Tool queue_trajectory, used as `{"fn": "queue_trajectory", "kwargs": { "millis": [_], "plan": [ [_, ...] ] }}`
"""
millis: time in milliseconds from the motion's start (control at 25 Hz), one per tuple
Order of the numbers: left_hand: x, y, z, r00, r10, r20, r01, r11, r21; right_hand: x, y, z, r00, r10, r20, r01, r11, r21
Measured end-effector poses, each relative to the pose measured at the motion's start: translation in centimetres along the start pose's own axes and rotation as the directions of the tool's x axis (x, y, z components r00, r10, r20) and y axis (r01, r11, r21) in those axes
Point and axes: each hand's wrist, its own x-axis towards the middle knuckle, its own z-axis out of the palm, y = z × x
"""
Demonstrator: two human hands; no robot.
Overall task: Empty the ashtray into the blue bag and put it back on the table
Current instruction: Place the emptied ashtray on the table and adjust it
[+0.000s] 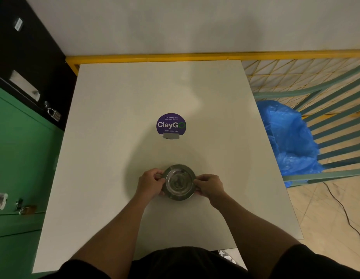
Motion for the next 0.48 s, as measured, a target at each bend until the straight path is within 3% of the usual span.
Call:
{"fn": "queue_trajectory", "kwargs": {
  "millis": [480],
  "plan": [
    [-0.8,-0.6,-0.1,0.987,-0.155,0.042,0.154,0.988,0.016,0.9,-3.1,1.3,0.987,-0.157,-0.016,0.146,0.946,-0.289]
  ]
}}
